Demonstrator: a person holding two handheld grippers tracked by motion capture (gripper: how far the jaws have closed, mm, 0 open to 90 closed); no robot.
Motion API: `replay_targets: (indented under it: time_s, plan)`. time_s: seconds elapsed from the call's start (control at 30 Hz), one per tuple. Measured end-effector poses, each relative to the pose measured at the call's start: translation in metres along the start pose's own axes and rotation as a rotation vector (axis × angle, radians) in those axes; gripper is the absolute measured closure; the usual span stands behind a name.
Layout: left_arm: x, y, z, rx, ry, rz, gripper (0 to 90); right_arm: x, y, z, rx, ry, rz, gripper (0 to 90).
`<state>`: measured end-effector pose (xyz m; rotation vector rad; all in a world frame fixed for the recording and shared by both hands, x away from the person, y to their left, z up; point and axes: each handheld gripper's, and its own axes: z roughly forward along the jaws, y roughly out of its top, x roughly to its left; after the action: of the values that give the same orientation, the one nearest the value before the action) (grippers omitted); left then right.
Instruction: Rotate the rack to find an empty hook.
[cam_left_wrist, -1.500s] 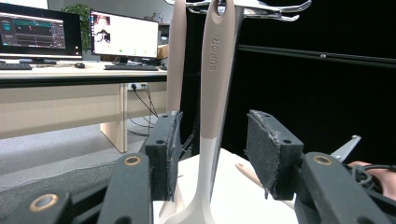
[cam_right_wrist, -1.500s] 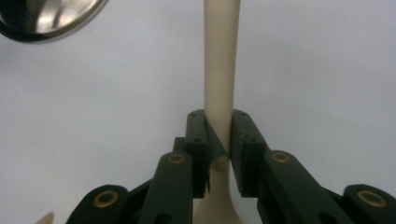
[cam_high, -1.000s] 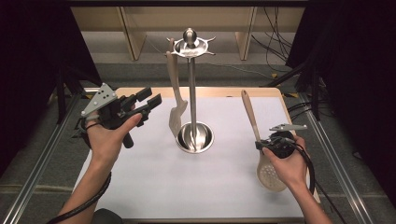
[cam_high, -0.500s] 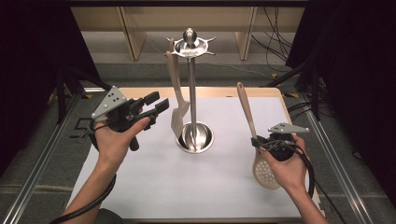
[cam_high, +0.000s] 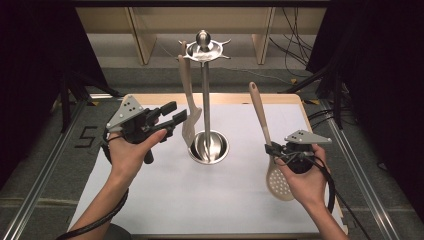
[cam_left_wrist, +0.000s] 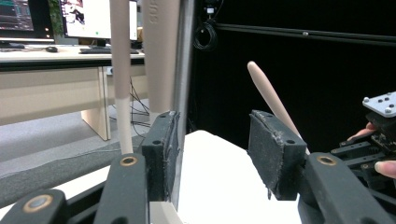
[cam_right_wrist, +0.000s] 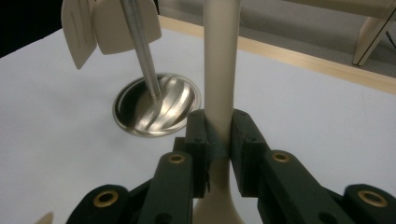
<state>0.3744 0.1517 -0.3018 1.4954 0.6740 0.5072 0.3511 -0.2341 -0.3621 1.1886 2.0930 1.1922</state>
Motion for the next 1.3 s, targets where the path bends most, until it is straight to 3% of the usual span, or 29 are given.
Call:
replay_targets:
  time_s: [0.07,0.1,0.17,0.43,0.5,0.6,0.63,0.73,0.8,0.87,1.0,1.13,1.17,1.3]
  plan:
    - [-0.002,-0.001,0.002,0.006,-0.007,0.009,51.6,0.004,0.001,-0.002,0.012,0.007,0.023,79.2]
    - [-0.004,-0.001,0.004,0.008,-0.013,0.007,51.6,0.004,0.002,-0.002,0.005,0.005,0.002,79.2]
    - [-0.008,-0.002,0.007,0.012,-0.027,0.005,51.4,0.008,0.003,-0.003,0.007,0.004,0.014,79.2]
    - [-0.019,-0.004,0.02,0.034,-0.068,0.0,50.9,0.016,0.008,-0.005,-0.031,0.022,-0.053,79.2]
    - [-0.02,-0.004,0.022,0.037,-0.071,-0.003,50.8,0.02,0.009,-0.006,-0.027,0.025,-0.024,79.2]
    - [-0.022,-0.004,0.027,0.043,-0.076,-0.005,50.8,0.021,0.011,-0.007,-0.053,0.019,-0.055,79.2]
    - [-0.023,-0.004,0.028,0.043,-0.078,-0.003,50.8,0.024,0.011,-0.008,-0.056,0.02,-0.035,79.3]
    - [-0.027,-0.004,0.033,0.052,-0.088,-0.005,50.7,0.025,0.012,-0.008,-0.065,0.022,-0.065,79.2]
    - [-0.028,-0.004,0.037,0.056,-0.092,-0.002,50.6,0.026,0.013,-0.006,-0.08,0.056,-0.086,79.3]
    - [-0.03,-0.004,0.04,0.061,-0.095,0.0,50.5,0.028,0.013,-0.008,-0.077,0.038,-0.074,79.2]
    - [-0.033,-0.005,0.045,0.07,-0.102,-0.001,50.4,0.032,0.013,-0.01,-0.067,0.047,-0.059,79.2]
    - [-0.037,-0.004,0.051,0.084,-0.114,0.006,50.2,0.033,0.014,-0.008,-0.094,0.05,-0.098,79.2]
    - [-0.039,-0.004,0.053,0.086,-0.121,0.007,50.2,0.035,0.015,-0.01,-0.077,0.061,-0.081,79.2]
    - [-0.045,-0.004,0.059,0.096,-0.141,0.005,50.0,0.038,0.015,-0.01,-0.09,0.047,-0.087,79.2]
